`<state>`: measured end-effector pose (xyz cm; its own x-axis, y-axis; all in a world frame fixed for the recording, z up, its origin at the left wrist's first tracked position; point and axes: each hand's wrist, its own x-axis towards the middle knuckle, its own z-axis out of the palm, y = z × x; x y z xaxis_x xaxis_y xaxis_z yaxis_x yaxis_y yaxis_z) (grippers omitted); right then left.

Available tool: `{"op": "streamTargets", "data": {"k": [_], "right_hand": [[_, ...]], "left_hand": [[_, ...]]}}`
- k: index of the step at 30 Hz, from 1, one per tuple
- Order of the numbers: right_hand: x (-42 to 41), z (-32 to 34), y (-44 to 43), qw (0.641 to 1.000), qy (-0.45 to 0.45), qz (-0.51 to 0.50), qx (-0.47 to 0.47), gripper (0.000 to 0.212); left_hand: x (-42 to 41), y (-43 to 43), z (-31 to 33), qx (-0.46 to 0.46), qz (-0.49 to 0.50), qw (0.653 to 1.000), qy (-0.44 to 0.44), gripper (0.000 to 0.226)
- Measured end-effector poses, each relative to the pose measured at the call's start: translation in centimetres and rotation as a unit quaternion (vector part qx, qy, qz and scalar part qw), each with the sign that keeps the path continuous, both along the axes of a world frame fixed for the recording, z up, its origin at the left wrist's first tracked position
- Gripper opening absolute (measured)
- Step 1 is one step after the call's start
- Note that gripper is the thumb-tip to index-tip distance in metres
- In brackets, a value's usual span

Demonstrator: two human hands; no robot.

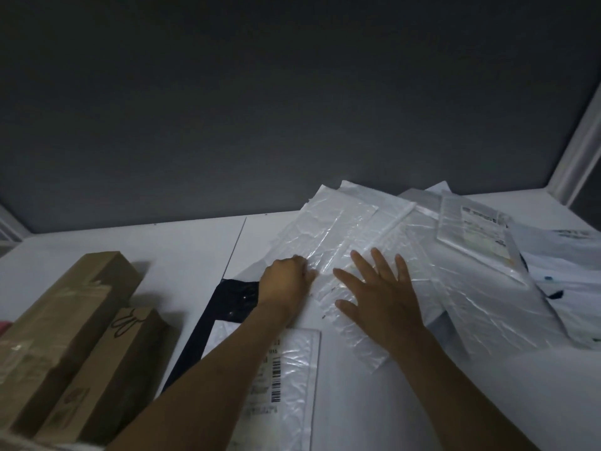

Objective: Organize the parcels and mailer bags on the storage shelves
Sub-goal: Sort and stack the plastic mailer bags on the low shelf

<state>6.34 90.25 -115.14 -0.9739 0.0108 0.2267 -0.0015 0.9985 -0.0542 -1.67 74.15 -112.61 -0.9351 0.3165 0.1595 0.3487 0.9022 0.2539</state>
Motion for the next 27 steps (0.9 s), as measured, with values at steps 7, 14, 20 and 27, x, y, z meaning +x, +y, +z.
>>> {"op": "streamTargets", "data": {"k": [7, 14, 20, 27], "right_hand": [[0.8, -0.5, 0.8, 1.000, 0.000, -0.017, 0.007, 0.059], [1.3, -0.3, 1.2, 0.998, -0.058, -0.013, -0.004, 0.071], [1.8, 3.3, -0.4, 0.978, -0.029, 0.029, -0.204, 0.088], [5.3, 11.3, -3.3, 0.829, 0.068, -0.008, -0.554, 0.059]], "left_hand": [[1.1, 0.7, -0.8, 0.005, -0.029, 0.999, 0.032, 0.025], [1.0, 0.2, 1.6, 0.260, -0.001, 0.961, 0.092, 0.020], [1.8, 0.7, 7.2, 0.538, 0.041, 0.838, 0.083, 0.013], [8.0, -1.3, 11.2, 0.630, 0.013, 0.773, -0.074, 0.031]]}}
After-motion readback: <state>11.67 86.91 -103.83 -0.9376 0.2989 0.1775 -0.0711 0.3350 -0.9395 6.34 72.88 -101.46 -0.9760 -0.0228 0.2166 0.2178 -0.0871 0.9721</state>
